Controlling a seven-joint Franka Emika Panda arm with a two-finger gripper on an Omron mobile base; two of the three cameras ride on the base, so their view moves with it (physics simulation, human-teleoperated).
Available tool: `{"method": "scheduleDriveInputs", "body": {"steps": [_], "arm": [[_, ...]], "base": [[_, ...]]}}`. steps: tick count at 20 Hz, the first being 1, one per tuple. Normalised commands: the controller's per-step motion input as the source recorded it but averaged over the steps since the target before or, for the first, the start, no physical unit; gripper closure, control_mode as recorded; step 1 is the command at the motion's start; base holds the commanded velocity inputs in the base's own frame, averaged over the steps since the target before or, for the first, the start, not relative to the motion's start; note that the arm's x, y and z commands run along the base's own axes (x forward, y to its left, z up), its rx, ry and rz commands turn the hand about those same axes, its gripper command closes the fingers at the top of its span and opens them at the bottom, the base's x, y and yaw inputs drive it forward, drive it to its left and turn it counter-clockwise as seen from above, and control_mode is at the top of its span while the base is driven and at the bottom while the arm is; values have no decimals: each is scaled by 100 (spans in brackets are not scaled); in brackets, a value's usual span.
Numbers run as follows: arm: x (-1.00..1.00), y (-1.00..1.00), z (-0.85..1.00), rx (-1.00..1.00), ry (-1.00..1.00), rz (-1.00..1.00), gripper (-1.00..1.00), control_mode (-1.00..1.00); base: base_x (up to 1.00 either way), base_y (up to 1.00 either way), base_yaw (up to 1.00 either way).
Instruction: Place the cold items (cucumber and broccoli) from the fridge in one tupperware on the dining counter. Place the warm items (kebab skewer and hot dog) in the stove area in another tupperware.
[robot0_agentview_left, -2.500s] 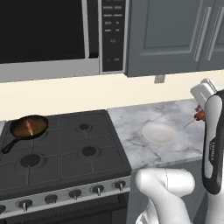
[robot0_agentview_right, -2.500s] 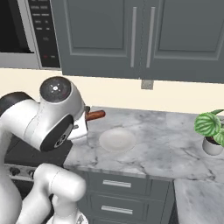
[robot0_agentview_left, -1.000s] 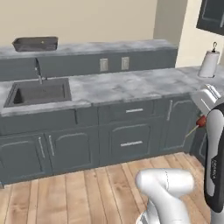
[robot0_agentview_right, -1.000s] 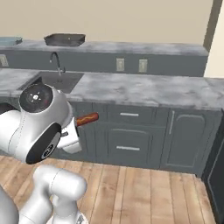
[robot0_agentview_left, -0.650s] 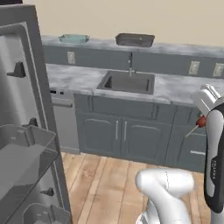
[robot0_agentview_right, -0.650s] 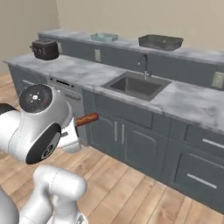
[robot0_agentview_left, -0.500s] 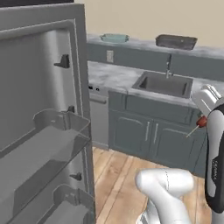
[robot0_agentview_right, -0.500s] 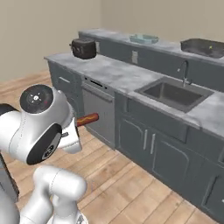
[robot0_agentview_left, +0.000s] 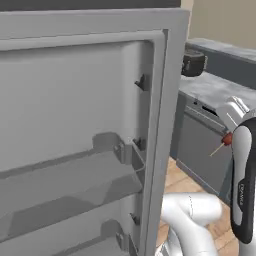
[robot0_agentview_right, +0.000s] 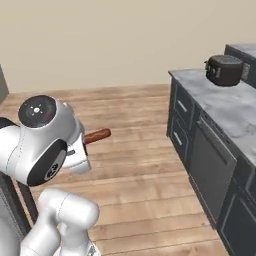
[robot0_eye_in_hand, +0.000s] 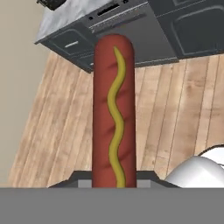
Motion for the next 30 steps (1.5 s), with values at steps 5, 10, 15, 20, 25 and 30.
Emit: {"method": "scheduleDriveInputs", "body": {"steps": [5,10,15,20,25,30], "arm": [[0,0,0,0,0,0,100,100],[0,0,0,0,0,0,100,100],[0,0,0,0,0,0,100,100],[0,0,0,0,0,0,100,100],[0,0,0,0,0,0,100,100],[0,0,0,0,0,0,100,100]], "base": [[49,-84,75],[78,-67,61],[99,-53,33],[100,-41,0],[100,-5,-55],[100,2,-84]]}}
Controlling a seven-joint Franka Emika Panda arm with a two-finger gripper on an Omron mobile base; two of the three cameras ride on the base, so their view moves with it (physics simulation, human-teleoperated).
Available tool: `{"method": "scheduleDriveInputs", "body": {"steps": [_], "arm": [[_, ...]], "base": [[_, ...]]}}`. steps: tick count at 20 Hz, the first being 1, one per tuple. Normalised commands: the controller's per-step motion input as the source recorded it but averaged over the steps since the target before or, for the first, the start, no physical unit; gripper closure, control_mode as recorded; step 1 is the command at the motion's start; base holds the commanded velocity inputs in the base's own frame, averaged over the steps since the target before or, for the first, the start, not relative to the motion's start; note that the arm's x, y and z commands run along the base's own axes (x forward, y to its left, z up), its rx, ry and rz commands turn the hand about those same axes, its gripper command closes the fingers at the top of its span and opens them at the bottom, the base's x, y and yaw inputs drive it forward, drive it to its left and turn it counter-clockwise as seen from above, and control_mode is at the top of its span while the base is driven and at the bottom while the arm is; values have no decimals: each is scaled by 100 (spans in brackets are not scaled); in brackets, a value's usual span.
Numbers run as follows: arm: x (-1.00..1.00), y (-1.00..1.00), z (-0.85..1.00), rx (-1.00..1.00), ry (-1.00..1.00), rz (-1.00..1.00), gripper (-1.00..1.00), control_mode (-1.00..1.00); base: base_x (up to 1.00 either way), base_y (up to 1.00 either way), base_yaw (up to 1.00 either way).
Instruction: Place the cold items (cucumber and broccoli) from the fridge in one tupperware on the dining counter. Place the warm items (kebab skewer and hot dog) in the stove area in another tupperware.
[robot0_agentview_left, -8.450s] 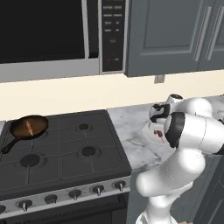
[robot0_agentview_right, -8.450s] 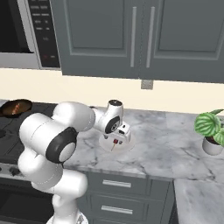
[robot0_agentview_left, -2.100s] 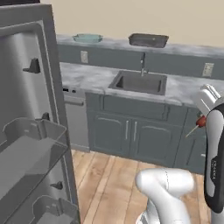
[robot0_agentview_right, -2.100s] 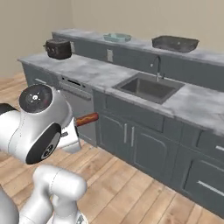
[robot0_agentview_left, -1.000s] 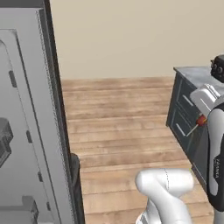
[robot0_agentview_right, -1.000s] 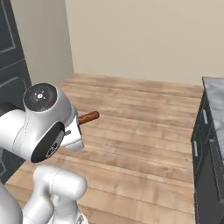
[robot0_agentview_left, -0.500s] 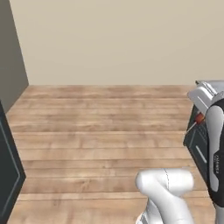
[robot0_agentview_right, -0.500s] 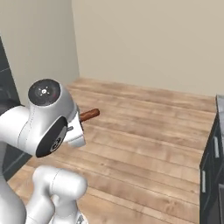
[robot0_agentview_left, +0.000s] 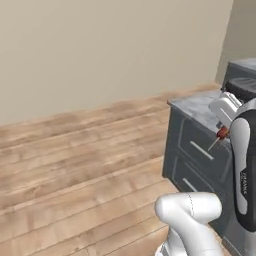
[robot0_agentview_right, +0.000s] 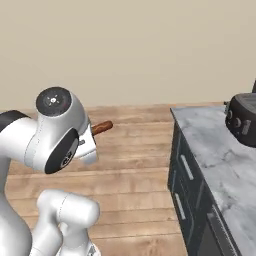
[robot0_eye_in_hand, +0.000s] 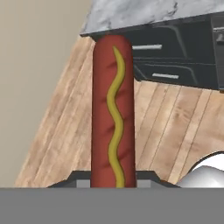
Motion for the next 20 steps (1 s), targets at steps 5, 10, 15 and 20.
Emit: {"method": "scheduleDriveInputs", "body": {"steps": [5,10,15,20], "arm": [[0,0,0,0,0,0,100,100],[0,0,0,0,0,0,100,100],[0,0,0,0,0,0,100,100],[0,0,0,0,0,0,100,100]], "base": [[100,42,-99],[100,83,-87],[100,92,-93],[97,97,-94]]}}
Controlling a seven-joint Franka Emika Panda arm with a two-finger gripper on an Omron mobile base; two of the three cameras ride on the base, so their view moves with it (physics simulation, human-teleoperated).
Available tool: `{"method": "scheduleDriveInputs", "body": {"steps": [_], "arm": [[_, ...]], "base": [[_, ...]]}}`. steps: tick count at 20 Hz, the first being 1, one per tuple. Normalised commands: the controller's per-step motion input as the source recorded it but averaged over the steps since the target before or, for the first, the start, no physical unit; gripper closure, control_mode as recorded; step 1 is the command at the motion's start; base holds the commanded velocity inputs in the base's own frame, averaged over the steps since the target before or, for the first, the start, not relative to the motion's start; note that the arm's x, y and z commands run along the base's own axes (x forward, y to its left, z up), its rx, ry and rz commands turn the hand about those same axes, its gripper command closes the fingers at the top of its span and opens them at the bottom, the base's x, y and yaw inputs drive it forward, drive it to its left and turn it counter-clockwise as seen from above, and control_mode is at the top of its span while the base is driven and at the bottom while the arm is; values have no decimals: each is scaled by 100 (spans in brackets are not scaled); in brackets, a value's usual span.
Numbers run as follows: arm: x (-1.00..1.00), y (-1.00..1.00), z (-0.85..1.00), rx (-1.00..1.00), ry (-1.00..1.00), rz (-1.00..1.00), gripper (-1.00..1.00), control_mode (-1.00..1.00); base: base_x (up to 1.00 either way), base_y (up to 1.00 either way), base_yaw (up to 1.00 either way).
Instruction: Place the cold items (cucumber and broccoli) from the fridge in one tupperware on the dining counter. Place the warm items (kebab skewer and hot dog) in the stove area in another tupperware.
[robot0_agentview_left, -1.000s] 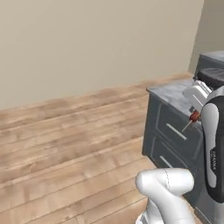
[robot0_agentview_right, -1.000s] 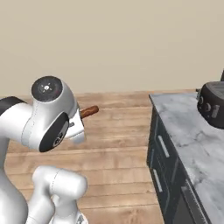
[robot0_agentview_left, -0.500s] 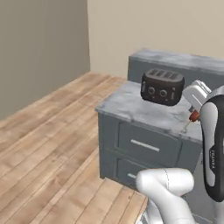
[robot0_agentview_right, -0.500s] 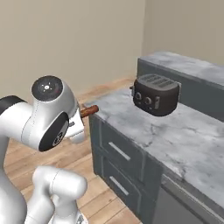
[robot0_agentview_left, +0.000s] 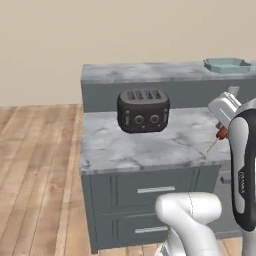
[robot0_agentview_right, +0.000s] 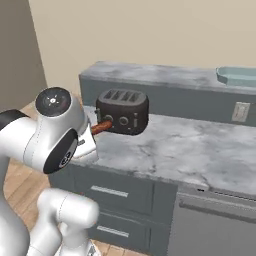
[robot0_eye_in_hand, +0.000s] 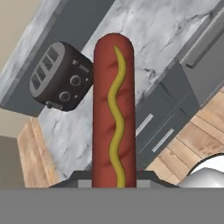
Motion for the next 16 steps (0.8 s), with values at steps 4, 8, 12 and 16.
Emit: {"method": "scheduleDriveInputs", "body": {"steps": [4,8,12,16], "arm": [[0,0,0,0,0,0,100,100],[0,0,0,0,0,0,100,100],[0,0,0,0,0,0,100,100],[0,0,0,0,0,0,100,100]], "base": [[42,100,-56],[-7,100,-3],[-40,100,0],[-9,100,0]]}}
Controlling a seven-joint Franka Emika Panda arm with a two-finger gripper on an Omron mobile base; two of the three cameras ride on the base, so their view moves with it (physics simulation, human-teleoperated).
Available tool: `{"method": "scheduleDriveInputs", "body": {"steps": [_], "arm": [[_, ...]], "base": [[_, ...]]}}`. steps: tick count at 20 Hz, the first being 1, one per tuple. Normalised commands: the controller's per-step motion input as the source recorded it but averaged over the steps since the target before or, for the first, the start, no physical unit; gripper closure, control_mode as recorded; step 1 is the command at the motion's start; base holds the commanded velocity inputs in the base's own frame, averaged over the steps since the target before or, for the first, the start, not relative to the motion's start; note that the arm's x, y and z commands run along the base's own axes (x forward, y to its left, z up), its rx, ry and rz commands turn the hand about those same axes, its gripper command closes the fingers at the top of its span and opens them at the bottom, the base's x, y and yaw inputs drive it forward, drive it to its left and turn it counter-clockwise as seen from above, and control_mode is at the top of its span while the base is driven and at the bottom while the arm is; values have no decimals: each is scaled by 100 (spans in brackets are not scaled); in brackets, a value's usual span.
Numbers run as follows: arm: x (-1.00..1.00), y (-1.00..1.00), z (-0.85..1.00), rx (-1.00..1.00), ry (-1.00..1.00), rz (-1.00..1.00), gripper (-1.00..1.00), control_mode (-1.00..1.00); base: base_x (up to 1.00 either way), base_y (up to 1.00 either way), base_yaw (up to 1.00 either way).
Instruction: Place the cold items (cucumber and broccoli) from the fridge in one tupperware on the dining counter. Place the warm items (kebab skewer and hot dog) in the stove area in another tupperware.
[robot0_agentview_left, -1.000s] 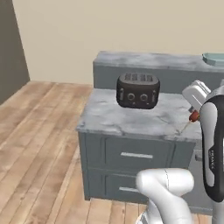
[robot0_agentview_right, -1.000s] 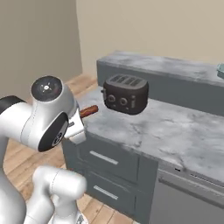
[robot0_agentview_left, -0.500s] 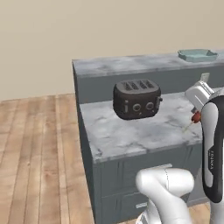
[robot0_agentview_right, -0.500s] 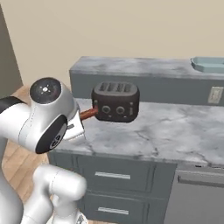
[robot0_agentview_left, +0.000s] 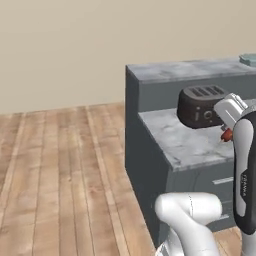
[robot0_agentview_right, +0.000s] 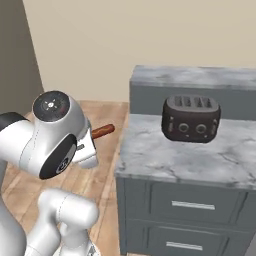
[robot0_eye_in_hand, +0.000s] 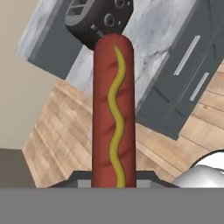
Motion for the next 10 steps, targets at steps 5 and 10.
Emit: {"method": "scheduleDriveInputs", "body": {"steps": [5,10], "arm": [[0,0,0,0,0,0,100,100],[0,0,0,0,0,0,100,100]], "base": [[34,100,-23],[56,100,-37]]}}
